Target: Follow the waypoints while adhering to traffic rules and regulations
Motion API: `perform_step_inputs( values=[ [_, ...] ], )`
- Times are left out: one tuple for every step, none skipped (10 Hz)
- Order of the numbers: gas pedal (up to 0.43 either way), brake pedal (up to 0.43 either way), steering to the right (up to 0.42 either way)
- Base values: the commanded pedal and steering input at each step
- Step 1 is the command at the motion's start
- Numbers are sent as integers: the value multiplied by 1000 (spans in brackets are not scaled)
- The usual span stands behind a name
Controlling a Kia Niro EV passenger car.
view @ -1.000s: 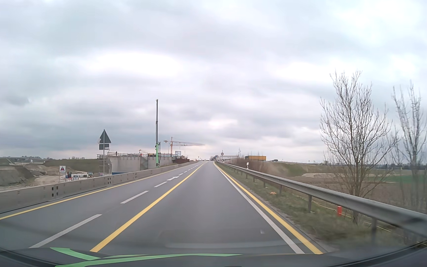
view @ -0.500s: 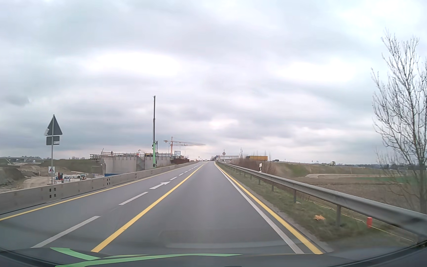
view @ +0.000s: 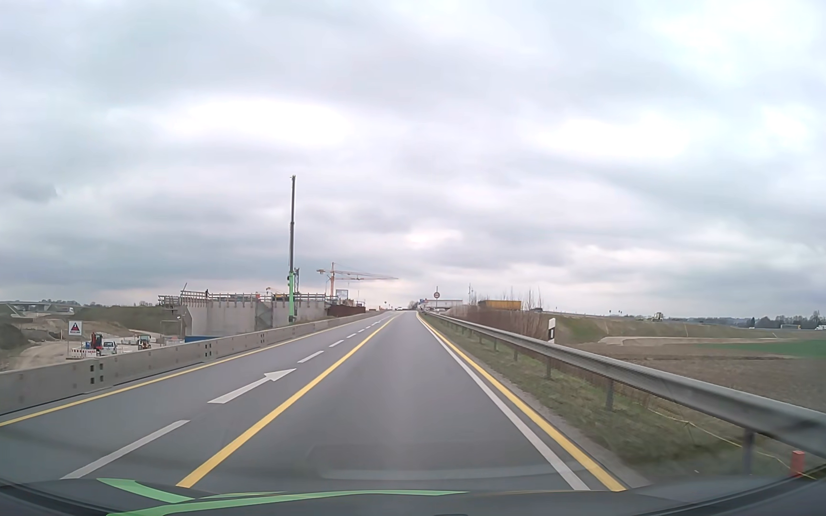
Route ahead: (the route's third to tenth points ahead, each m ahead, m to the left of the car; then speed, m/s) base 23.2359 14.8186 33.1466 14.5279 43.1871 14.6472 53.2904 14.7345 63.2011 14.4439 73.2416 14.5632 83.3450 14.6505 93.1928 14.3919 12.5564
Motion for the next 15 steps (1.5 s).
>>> perform_step_inputs(
  values=[
    [157, 0, -1],
    [157, 0, -1],
    [150, 0, -1],
    [150, 0, -1],
    [150, 0, -1],
    [150, 0, -1],
    [150, 0, -1],
    [150, 0, -1],
    [150, 0, -1],
    [150, 0, -1],
    [150, 0, -1],
    [150, 0, -1],
    [150, 0, -1],
    [150, 0, -1],
    [150, 0, 0]
  ],
)
